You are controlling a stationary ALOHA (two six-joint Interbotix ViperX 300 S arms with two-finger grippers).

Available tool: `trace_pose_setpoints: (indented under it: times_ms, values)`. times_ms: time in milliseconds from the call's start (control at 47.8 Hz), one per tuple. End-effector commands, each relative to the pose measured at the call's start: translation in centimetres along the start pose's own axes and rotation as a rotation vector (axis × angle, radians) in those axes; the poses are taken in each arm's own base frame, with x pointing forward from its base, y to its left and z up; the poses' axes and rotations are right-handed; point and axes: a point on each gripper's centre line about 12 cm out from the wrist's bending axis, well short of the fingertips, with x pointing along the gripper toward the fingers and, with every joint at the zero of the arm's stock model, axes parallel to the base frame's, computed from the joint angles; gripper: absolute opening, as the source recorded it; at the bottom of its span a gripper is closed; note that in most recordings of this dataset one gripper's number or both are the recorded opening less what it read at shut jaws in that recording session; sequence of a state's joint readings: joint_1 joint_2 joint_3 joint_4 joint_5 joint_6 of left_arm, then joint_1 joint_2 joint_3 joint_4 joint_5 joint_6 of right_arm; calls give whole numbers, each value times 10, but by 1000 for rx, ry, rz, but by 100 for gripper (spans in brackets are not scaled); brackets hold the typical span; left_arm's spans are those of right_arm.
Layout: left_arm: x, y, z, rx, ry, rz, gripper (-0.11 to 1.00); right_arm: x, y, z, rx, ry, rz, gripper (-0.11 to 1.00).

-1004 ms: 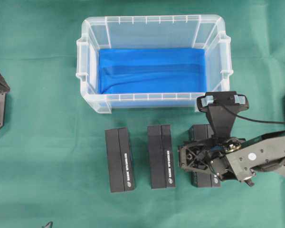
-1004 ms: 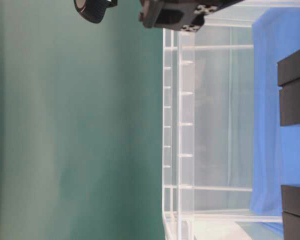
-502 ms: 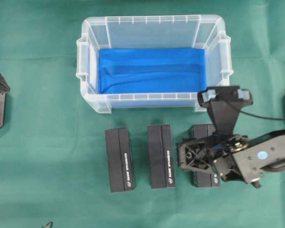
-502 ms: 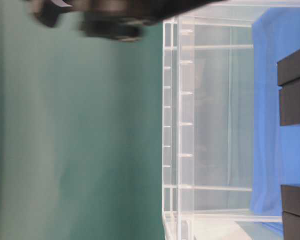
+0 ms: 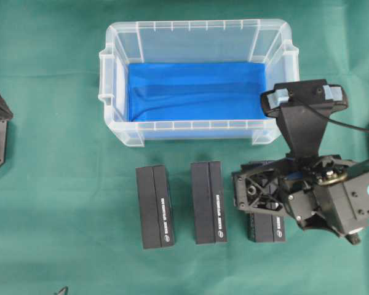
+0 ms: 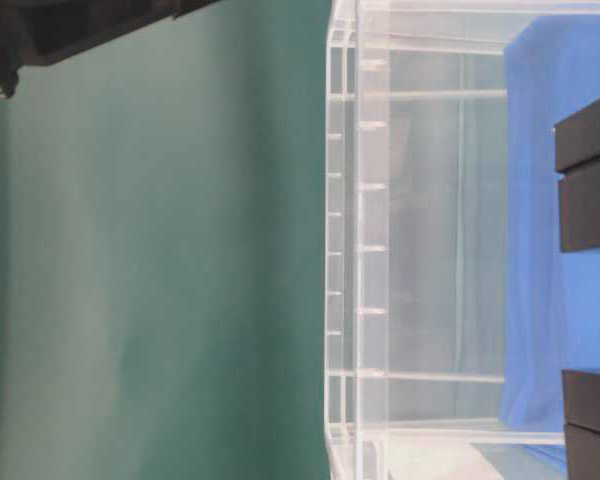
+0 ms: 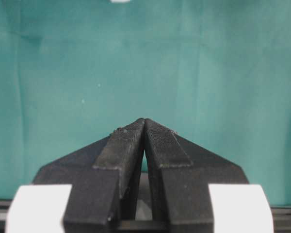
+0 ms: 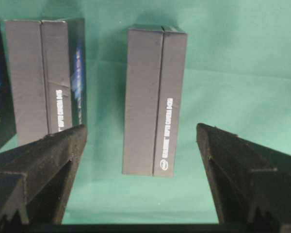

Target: Take the box out of the case with the right arm.

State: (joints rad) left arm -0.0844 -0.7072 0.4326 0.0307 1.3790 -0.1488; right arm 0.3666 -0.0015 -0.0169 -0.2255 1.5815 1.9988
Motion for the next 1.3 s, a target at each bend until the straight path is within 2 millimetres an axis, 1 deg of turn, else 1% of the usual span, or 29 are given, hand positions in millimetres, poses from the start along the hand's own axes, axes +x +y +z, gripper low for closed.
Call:
trace_pose_setpoints:
  times_ms: [0, 209, 418, 565, 690, 941, 1109, 1192, 1276]
  values:
    - [-7, 0, 5, -3, -28, -1, 0, -15, 0, 8, 17, 12, 38, 90]
    - [-7, 0, 5, -3, -28, -1, 0, -15, -2, 9, 15, 13, 36, 90]
    - [-7, 0, 5, -5, -28, -1, 0, -14, -14, 13, 16, 23, 32, 90]
    - [-7, 0, 5, -5, -29, -1, 0, -13, -28, 16, 16, 33, 44, 90]
    - [-7, 0, 5, -5, -28, -1, 0, -11, -45, 21, 15, 38, 36, 90]
    - [-7, 0, 5, -5, -29, -1, 0, -8, -82, 32, 33, 50, 21, 90]
    - [-6, 1, 4, -4, -26, 1, 0, -7, -109, 33, 73, 55, 22, 90]
    - [-7, 0, 5, -5, -28, -1, 0, -7, -116, 33, 85, 56, 22, 90]
    - [-6, 0, 4, -5, -26, -1, 0, -7, -116, 33, 87, 55, 21, 90]
